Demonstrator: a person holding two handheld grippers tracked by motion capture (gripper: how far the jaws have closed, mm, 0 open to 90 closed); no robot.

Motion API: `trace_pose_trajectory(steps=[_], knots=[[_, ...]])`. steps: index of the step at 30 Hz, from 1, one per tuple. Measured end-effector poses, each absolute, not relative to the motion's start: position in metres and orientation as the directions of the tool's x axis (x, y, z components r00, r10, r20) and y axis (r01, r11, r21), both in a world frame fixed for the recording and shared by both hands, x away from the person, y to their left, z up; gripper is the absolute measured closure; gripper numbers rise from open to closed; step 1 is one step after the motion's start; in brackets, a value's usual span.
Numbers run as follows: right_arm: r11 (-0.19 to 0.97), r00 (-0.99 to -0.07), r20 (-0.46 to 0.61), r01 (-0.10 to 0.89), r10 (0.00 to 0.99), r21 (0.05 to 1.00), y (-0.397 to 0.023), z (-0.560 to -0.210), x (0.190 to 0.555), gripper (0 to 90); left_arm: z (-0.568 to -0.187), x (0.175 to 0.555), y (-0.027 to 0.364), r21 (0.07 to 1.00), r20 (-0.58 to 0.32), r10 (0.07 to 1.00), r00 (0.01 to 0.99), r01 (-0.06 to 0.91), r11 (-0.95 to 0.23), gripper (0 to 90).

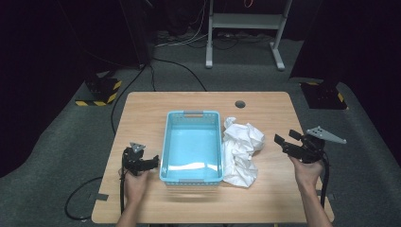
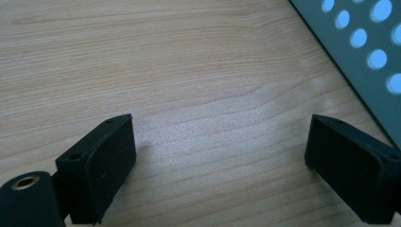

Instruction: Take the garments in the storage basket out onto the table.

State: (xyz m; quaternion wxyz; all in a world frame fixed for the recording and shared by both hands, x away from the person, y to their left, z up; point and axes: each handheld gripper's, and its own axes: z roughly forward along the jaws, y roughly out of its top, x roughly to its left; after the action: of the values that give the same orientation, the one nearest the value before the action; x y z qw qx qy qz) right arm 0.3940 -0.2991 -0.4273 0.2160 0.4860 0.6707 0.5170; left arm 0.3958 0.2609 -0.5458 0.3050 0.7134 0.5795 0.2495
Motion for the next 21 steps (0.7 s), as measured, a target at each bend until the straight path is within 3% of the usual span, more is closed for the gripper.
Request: trace_pose_trajectory(steps=[21], knots=[[-0.011, -0.434, 0.217, 0.431, 0.875, 0.903, -0.3002, -0.4328, 0.3908, 25.5, -0.5458, 0.3958, 0.2609, 0.724, 0.002, 0.979, 0.204, 0.675, -0.142, 9.7]])
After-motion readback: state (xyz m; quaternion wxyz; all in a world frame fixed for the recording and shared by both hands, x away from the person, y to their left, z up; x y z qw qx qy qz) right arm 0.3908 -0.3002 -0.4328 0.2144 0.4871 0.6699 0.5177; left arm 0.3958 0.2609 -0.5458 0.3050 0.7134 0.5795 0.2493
